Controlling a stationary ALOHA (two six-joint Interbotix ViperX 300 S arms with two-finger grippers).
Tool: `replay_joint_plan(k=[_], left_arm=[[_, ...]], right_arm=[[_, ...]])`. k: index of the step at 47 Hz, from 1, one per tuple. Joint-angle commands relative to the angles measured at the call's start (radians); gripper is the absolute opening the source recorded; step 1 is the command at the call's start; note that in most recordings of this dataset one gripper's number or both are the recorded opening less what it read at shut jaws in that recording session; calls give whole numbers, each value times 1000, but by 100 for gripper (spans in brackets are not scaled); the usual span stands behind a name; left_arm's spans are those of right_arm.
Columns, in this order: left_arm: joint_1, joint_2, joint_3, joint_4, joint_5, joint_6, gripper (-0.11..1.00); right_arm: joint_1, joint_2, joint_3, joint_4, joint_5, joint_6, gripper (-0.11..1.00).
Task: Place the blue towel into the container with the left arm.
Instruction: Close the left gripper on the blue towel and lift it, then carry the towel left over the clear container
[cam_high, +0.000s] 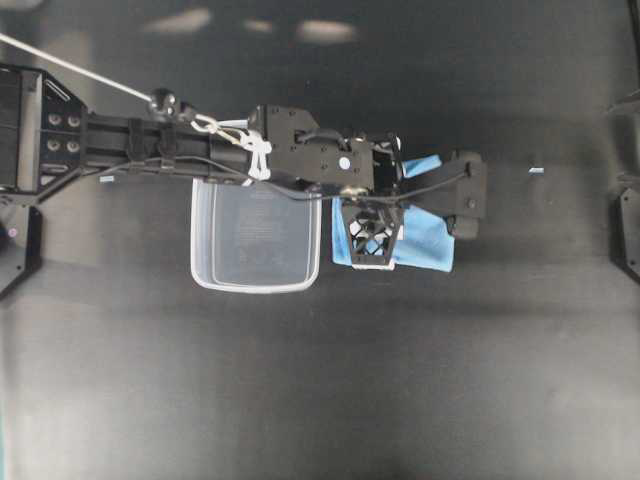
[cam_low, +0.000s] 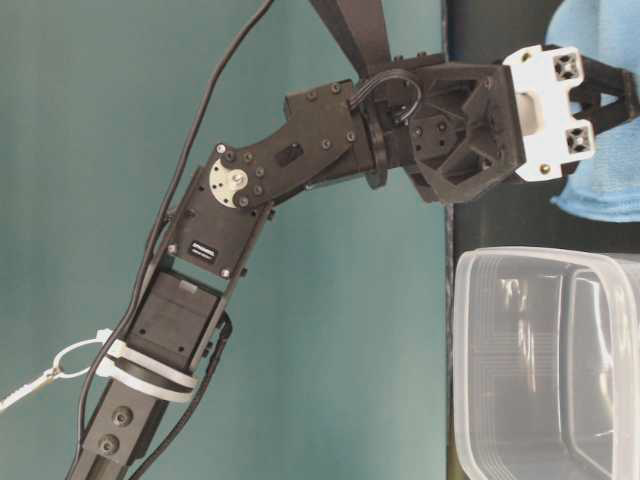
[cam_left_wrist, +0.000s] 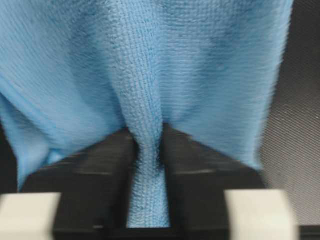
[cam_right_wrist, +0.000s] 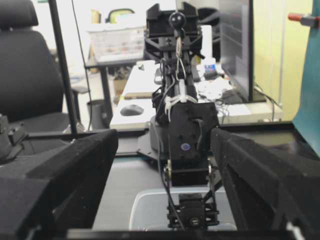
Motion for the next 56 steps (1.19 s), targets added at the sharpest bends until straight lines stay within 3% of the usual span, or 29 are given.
replay_joint_plan(k=[1,14,25,36,46,56], left_arm=[[5,-37,-8,3,12,-2,7],[6,-245,-5,3,43,-3,5],[23,-459,44,3,175,-5,5],[28,-601,239,3,224,-14,5],[38,-710,449,3,140,-17,5],[38,-779,555,3,40,-17,5]], right_arm=[[2,5,-17,3,-2,-2,73],[2,3,-17,3,9,-2,73],[2,3,-17,3,11,-2,73],[2,3,-17,3,11,-2,73],[3,3,-15,3,11,0,73],[2,3,-14,3,11,0,73]])
